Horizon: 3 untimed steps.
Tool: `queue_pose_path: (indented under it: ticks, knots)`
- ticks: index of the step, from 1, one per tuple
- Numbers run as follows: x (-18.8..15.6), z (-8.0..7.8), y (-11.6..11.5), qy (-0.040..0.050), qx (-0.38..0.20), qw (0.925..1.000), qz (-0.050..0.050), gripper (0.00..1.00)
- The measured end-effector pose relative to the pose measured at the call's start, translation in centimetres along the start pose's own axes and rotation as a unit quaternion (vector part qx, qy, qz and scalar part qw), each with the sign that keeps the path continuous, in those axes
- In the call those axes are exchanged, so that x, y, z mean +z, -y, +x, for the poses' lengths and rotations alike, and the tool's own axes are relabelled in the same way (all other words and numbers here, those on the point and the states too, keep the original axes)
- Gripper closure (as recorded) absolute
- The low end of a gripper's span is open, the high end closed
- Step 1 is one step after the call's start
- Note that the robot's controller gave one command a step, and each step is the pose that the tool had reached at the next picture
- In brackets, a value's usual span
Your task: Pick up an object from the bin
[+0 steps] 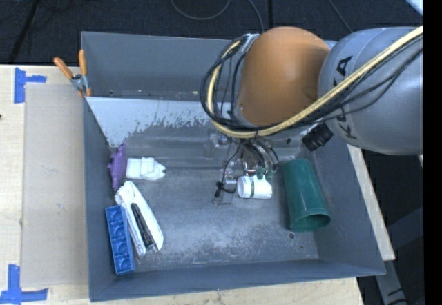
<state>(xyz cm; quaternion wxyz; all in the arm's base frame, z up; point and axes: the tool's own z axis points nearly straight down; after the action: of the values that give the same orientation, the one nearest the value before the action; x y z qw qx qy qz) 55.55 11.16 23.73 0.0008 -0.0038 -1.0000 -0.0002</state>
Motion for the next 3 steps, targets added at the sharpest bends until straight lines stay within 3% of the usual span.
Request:
queue_pose_path:
  ticks: [1,2,3]
  knots:
    - [0.0,0.0,0.0,0.0000,0.000,1.0000,0.000,0.00]
    - [0.0,2.0,1.1,-0.0014,0.066,0.9978,0.000,1.00]
    - [0.0,1.9,1.1,-0.0012,0.066,0.9978,0.000,0.00]
